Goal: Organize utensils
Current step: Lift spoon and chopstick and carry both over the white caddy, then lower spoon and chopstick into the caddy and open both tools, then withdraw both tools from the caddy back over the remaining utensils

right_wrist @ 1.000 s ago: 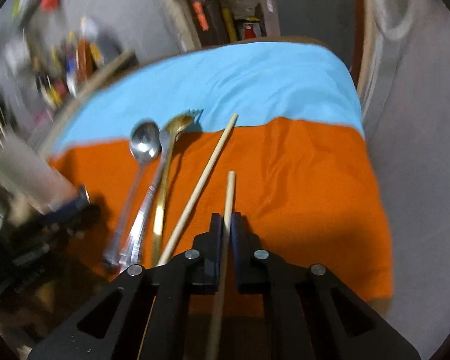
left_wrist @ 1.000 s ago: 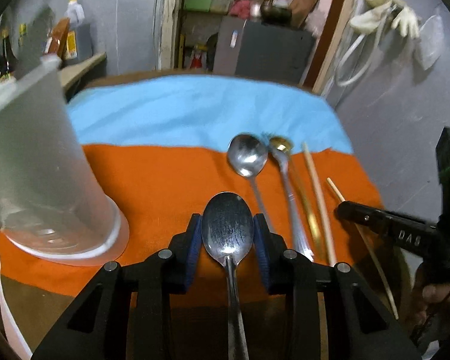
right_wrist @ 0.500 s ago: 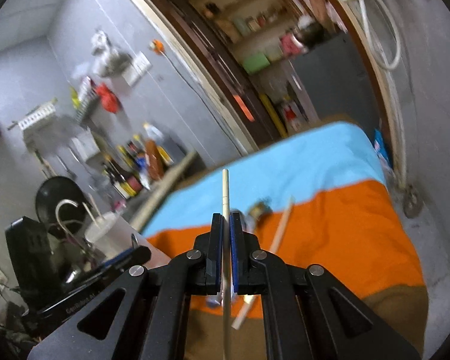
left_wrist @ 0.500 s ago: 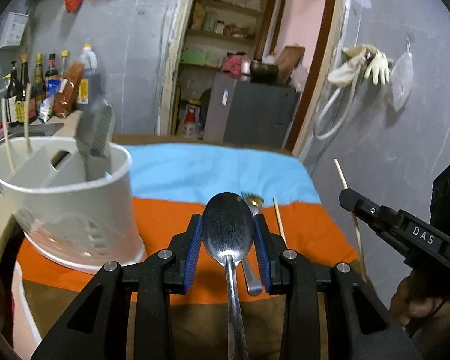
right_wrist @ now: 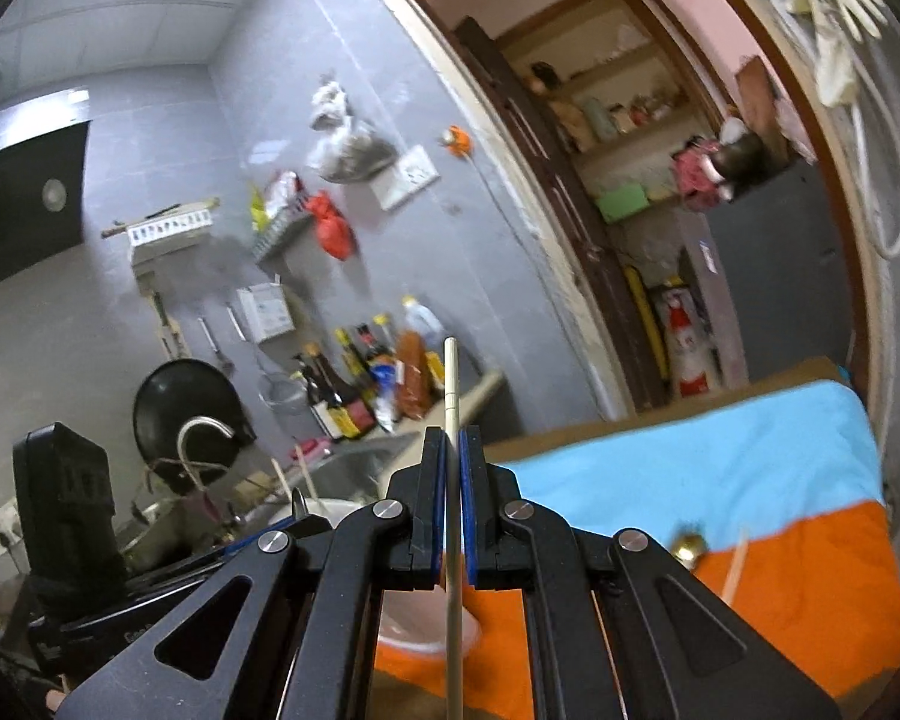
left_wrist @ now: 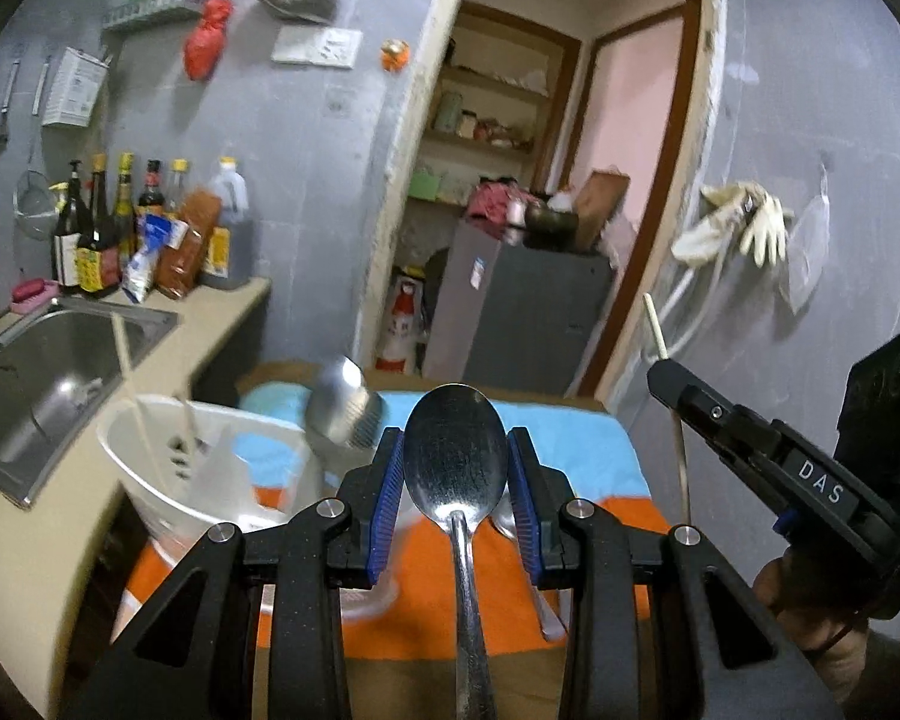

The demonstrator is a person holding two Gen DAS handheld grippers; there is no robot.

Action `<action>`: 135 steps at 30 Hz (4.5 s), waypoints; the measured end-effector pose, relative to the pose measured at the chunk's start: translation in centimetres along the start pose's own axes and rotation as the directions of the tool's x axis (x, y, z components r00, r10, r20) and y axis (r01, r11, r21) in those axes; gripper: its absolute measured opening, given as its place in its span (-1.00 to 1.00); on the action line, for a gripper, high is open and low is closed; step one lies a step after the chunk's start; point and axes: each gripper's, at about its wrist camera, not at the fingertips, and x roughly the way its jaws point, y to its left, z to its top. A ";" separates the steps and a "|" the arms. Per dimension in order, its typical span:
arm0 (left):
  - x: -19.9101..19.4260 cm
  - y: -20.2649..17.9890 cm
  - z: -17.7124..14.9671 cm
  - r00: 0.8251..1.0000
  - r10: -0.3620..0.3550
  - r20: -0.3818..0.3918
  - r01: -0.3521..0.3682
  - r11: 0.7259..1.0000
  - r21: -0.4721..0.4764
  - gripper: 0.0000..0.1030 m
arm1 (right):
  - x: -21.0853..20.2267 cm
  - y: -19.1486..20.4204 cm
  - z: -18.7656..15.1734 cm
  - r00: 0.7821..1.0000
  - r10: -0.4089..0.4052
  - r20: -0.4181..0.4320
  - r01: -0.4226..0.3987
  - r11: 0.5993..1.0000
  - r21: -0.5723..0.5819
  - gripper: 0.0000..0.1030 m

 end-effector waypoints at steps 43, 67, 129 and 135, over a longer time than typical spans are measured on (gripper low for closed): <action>1.6 18.9 2.8 0.910 0.117 0.397 -0.012 0.966 -0.257 -0.44 | 11.9 5.0 -4.2 0.952 -0.114 0.283 0.142 0.987 -0.080 -0.94; -0.4 15.4 1.1 0.974 0.041 0.224 -0.013 0.992 -0.128 -0.28 | 10.1 6.3 -5.4 0.986 -0.121 0.112 0.134 0.984 -0.116 -0.80; 14.2 -6.0 -7.2 0.974 0.051 -0.222 -0.037 0.997 0.067 0.90 | -5.1 -15.0 -3.4 0.852 -0.474 -0.220 0.453 0.880 -0.142 0.98; 17.0 -6.1 -7.1 0.959 0.079 -0.271 -0.052 0.993 0.106 0.80 | -2.1 -16.3 -4.1 0.832 -0.458 -0.313 0.436 0.889 -0.142 0.67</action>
